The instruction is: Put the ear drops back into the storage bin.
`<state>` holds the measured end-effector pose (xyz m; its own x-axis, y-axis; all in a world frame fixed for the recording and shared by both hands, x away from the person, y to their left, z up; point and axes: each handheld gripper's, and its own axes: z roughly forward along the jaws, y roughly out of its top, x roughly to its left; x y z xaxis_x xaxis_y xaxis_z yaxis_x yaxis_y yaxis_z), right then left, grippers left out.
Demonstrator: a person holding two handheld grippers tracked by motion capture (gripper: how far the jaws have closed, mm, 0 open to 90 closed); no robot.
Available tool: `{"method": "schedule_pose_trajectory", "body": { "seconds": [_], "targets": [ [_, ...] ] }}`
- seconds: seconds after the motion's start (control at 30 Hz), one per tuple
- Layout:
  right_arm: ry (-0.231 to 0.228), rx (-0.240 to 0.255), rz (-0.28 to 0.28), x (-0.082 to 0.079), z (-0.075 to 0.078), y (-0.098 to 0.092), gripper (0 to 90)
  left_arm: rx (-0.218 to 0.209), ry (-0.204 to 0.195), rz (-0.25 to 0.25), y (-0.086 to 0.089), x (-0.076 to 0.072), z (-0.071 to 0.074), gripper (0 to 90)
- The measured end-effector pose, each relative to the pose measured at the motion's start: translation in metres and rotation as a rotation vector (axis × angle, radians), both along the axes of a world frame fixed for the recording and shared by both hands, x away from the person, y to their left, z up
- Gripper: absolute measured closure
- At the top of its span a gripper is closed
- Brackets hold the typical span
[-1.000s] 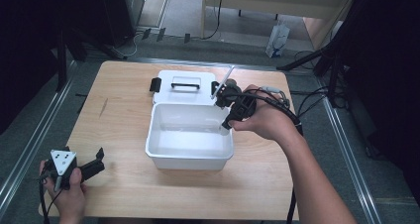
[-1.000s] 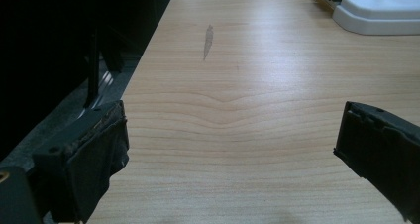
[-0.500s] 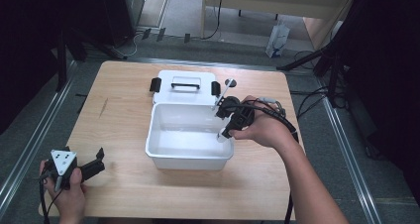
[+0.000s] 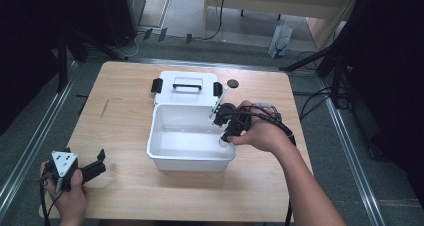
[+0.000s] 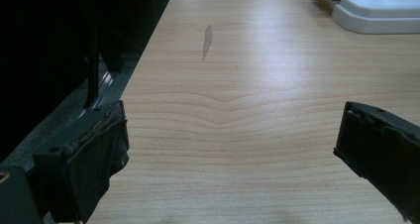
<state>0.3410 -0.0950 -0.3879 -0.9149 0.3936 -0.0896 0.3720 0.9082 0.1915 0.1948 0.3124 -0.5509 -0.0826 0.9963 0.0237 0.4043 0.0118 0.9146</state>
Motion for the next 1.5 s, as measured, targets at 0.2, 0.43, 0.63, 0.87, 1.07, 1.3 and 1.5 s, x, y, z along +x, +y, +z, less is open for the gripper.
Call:
{"method": "schedule_pose_trajectory", "body": {
  "seconds": [0.2, 0.43, 0.63, 0.87, 1.07, 1.3, 1.5],
  "targets": [
    [-0.023, -0.023, 0.041, 0.002, -0.012, 0.004, 71.6, -0.002, 0.001, -0.001, 0.0, 0.0, 0.0, 0.6],
    [-0.06, -0.073, 0.126, 0.0, -0.027, 0.008, 70.9, -0.003, -0.001, -0.002, 0.0, 0.0, 0.0, 0.6],
    [-0.054, -0.073, 0.134, 0.002, -0.032, 0.007, 70.7, -0.002, -0.002, -0.003, 0.0, 0.0, 0.0, 0.6],
    [-0.038, -0.065, 0.124, 0.002, -0.037, 0.007, 69.2, -0.002, -0.001, -0.003, 0.0, 0.0, 0.0, 0.6],
    [-0.032, -0.051, 0.112, 0.003, -0.037, 0.007, 66.6, 0.0, -0.002, -0.003, 0.0, 0.0, 0.0, 0.6],
    [-0.022, 0.01, 0.096, 0.001, -0.026, 0.005, 63.0, 0.001, 0.001, -0.003, -0.001, 0.0, 0.0, 0.6],
    [-0.032, 0.011, 0.093, -0.001, -0.018, 0.003, 59.0, 0.003, -0.001, -0.002, -0.001, 0.0, 0.0, 0.6]
  ]
}}
